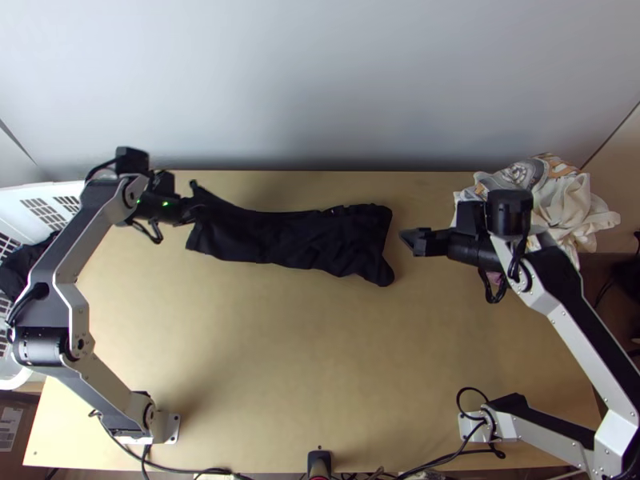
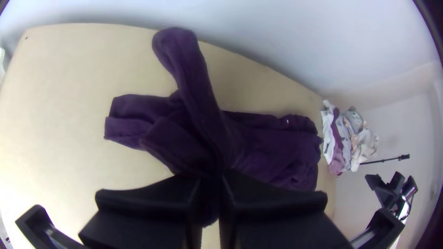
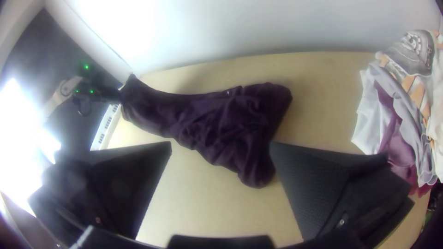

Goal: Fold the t-shirt

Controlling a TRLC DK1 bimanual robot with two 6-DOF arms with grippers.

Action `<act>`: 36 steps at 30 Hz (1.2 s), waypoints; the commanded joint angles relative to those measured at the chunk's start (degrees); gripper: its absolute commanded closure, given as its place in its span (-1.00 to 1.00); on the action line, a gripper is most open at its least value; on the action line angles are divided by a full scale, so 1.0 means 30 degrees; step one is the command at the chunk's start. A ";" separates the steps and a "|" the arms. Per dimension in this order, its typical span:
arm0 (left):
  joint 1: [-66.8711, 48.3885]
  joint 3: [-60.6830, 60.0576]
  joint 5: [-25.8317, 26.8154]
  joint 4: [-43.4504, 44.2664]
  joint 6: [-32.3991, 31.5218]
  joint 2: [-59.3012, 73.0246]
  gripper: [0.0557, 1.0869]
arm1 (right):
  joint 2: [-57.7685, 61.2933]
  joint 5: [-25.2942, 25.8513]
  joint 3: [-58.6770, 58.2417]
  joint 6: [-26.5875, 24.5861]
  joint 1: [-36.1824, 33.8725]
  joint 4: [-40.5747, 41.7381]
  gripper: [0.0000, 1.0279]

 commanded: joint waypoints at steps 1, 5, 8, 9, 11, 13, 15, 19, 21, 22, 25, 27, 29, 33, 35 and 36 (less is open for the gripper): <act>-0.2792 0.2967 -0.1983 -0.2188 -0.0190 0.0683 0.93 | -0.0899 -0.0173 -0.1479 0.0096 -0.0033 0.0716 -0.93; -0.4491 0.5399 -0.3185 -0.3419 -0.0395 0.2059 0.93 | -0.1426 -0.0290 -0.2095 0.0066 -0.0121 0.0921 -0.93; -0.5605 0.6952 -0.3946 -0.4180 -0.0542 0.3114 0.93 | -0.1836 -0.0495 -0.2563 -0.0022 -0.0384 0.0950 -0.93; -0.5898 0.7274 -0.4122 -0.4268 -0.0600 0.3407 0.93 | -0.1983 -0.0524 -0.2739 -0.0022 -0.0443 0.0979 -0.93; -0.6572 0.7889 -0.4532 -0.4503 -0.0659 0.3964 0.93 | -0.2334 -0.0583 -0.3061 -0.0051 -0.0590 0.1009 -0.93; -0.7158 0.8475 -0.4679 -0.4708 -0.0923 0.4433 0.93 | -0.2686 -0.0876 -0.3413 -0.0051 -0.0853 0.1038 -0.93; -0.7685 0.9120 -0.5001 -0.4883 -0.1157 0.4872 0.93 | -0.2979 -0.1022 -0.3735 -0.0080 -0.1058 0.1038 -0.93; -0.8534 1.0526 -0.5001 -0.4942 -0.1655 0.5692 0.93 | -0.3506 -0.1520 -0.4233 -0.0285 -0.1586 0.1038 -0.93; -0.8974 1.1375 -0.5001 -0.5147 -0.1889 0.6220 0.93 | -0.3770 -0.1725 -0.4380 -0.0315 -0.1791 0.1038 -0.93; -0.9560 1.2284 -0.5089 -0.5294 -0.2153 0.6864 0.93 | -0.4033 -0.1813 -0.4497 -0.0344 -0.1908 0.1038 -0.93; -1.0204 1.3016 -0.5382 -0.5206 -0.2417 0.7509 0.93 | -0.4209 -0.1872 -0.4673 -0.0344 -0.2084 0.1038 -0.93; -1.0585 1.3280 -0.5411 -0.5030 -0.2505 0.7802 0.93 | -0.4326 -0.2048 -0.4849 -0.0344 -0.2259 0.1038 -0.93; -1.0937 1.3368 -0.5411 -0.4649 -0.2651 0.8036 0.93 | -0.4444 -0.2106 -0.5024 -0.0344 -0.2318 0.1038 -0.93; -1.1493 1.3807 -0.5440 -0.4327 -0.2856 0.8651 0.93 | -0.4678 -0.2106 -0.5464 -0.0285 -0.2318 0.1096 -0.93; -1.1640 1.3895 -0.5440 -0.3887 -0.3149 0.8827 0.93 | -0.4824 -0.2106 -0.5727 -0.0197 -0.2318 0.1126 -0.93; -1.1728 1.3895 -0.5440 -0.3594 -0.3266 0.8886 0.93 | -0.4912 -0.2135 -0.5874 -0.0139 -0.2318 0.1155 -0.93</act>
